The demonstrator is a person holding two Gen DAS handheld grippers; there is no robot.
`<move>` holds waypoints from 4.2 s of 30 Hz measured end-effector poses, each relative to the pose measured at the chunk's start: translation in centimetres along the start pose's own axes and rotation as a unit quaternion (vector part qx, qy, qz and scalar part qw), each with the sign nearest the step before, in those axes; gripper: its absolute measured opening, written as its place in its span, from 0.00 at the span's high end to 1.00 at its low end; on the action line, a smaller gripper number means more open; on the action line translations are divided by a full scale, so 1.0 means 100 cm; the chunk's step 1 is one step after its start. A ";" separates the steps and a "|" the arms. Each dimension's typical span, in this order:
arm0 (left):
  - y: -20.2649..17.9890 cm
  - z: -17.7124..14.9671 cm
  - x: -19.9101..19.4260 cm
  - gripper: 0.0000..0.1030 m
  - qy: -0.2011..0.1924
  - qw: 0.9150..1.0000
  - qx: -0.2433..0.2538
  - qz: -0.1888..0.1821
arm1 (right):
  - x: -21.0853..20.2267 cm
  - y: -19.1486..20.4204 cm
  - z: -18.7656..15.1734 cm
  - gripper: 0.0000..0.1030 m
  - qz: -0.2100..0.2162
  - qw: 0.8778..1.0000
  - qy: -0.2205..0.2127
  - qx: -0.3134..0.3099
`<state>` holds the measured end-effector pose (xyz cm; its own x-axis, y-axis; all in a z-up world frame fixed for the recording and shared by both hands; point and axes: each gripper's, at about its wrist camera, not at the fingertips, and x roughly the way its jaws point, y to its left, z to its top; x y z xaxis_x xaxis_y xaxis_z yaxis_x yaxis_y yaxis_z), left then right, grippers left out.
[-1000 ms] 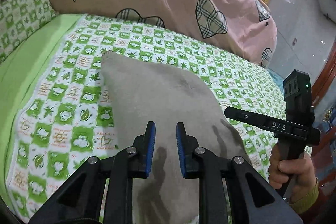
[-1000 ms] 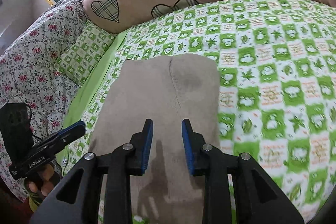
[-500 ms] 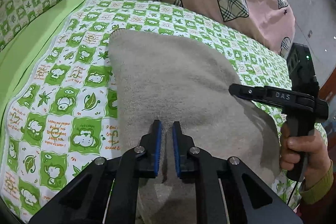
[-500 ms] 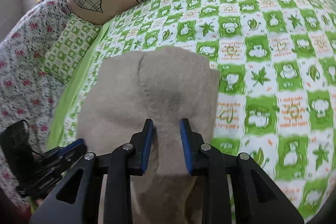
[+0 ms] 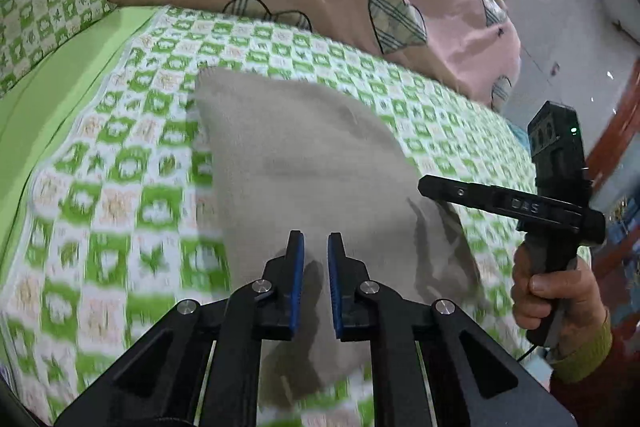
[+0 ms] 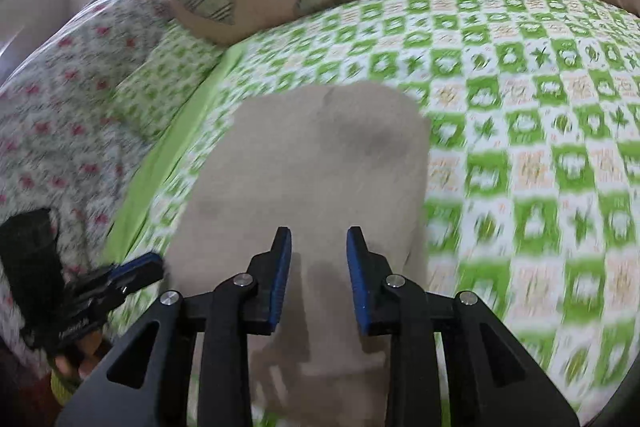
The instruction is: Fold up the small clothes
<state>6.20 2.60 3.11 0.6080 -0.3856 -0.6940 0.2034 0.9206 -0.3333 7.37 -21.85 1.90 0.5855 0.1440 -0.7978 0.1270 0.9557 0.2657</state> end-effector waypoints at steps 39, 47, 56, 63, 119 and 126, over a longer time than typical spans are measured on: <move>-0.014 -0.080 -0.030 0.50 0.030 0.995 -0.016 0.091 | -0.076 -0.019 -0.112 0.53 -0.079 0.996 -0.030 0.034; -0.005 -0.084 -0.041 0.38 0.031 0.994 -0.038 0.102 | -0.078 -0.004 -0.117 0.36 -0.063 0.997 -0.026 0.029; -0.004 -0.087 -0.055 0.22 0.018 0.987 -0.029 0.157 | -0.075 0.003 -0.122 0.23 -0.065 0.998 -0.022 0.014; 0.005 -0.078 -0.048 0.21 0.029 0.986 -0.038 0.160 | -0.068 -0.004 -0.105 0.23 -0.036 0.999 -0.011 0.026; 0.073 0.086 0.045 0.49 -0.012 0.988 -0.083 0.132 | -0.007 -0.024 0.033 0.49 0.004 0.997 -0.036 0.066; 0.031 0.035 0.007 0.36 -0.019 0.987 -0.045 0.154 | -0.025 -0.006 -0.008 0.49 -0.012 0.998 -0.027 0.057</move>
<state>9.95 5.40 3.77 0.6596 -0.0836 -0.7469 -0.0638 0.9840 -0.1665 5.17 -22.62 3.26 0.6231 0.1043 -0.7752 0.2305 0.9226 0.3094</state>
